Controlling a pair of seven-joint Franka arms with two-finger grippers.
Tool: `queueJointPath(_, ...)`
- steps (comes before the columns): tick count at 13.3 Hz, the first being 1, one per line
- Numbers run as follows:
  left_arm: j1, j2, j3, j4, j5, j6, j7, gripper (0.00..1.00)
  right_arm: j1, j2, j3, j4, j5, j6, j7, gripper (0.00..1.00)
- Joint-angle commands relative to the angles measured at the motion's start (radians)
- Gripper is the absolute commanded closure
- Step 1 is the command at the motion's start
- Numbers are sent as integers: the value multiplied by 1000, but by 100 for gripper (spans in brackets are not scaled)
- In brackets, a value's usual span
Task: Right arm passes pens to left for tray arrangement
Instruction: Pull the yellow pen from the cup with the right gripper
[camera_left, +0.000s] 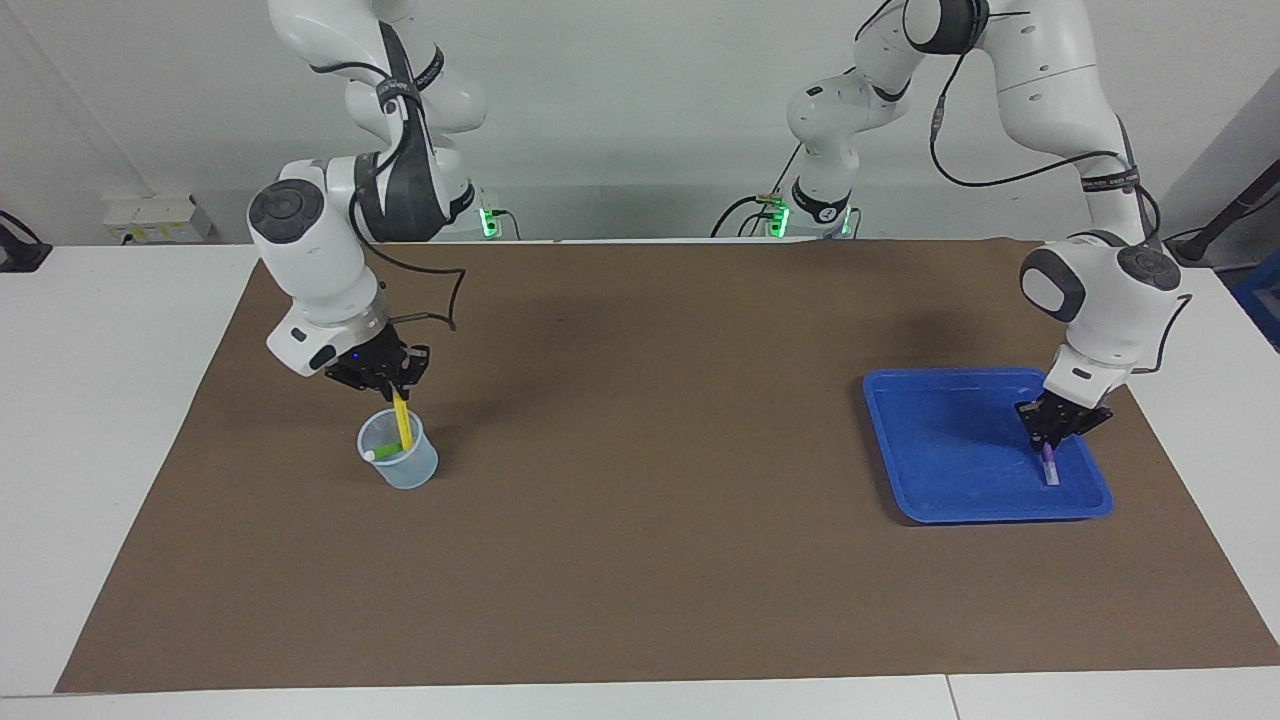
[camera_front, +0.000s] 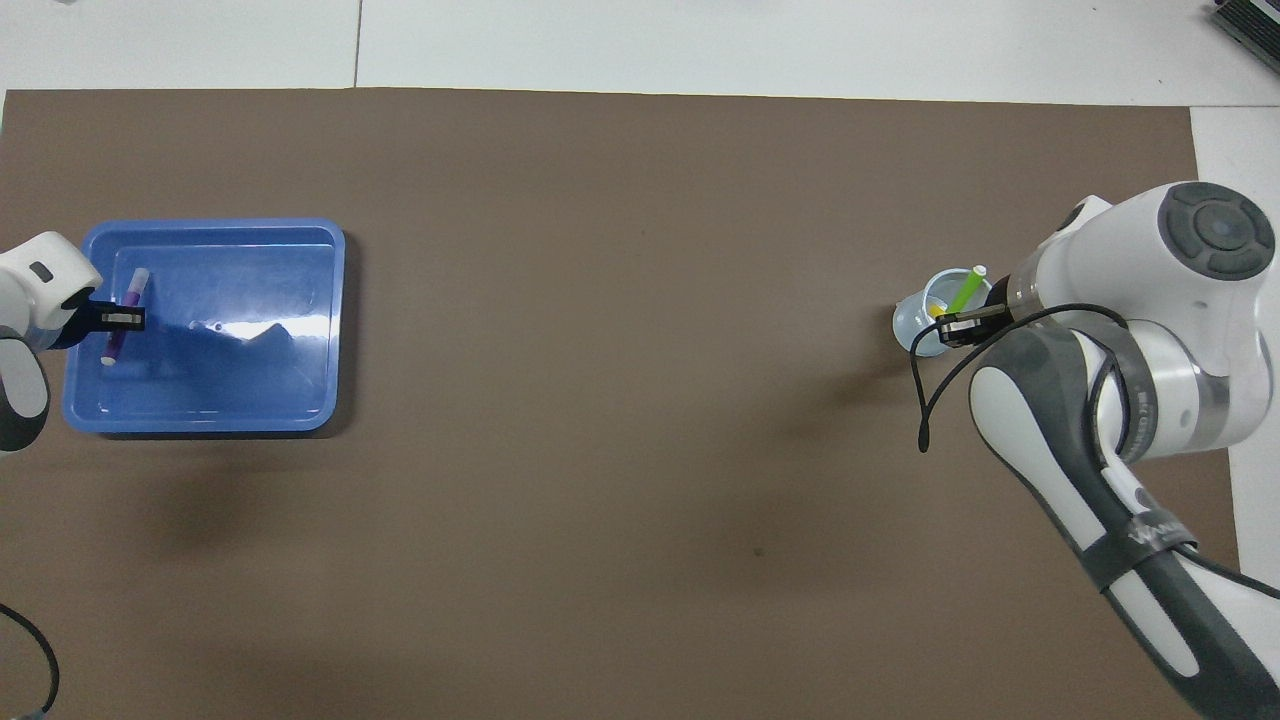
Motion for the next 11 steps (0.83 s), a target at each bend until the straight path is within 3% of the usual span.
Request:
queueJointPath(1,7,-4,-3,-13,-11,23,10,61,-34,-40,6,80,59,-138,-39,100)
queueJointPath(3,7,-4,-3,-13,-11,23,10,45,-48,-52,6,153,61,-258,-54,100)
queueJointPath(4,7,-4,-5,-11,-11,21,9,42,-59,-62,6,184,61,-309,-71,100)
queueJointPath(7,-8,-4,-5,2,-11,3,-14,42,-67,-92,6,270,65,-441,-73,100)
queueJointPath(11,-53,-15,-12,108,-11,-161,-129,42,-97,-118,3,278,197,-504,-70,100)
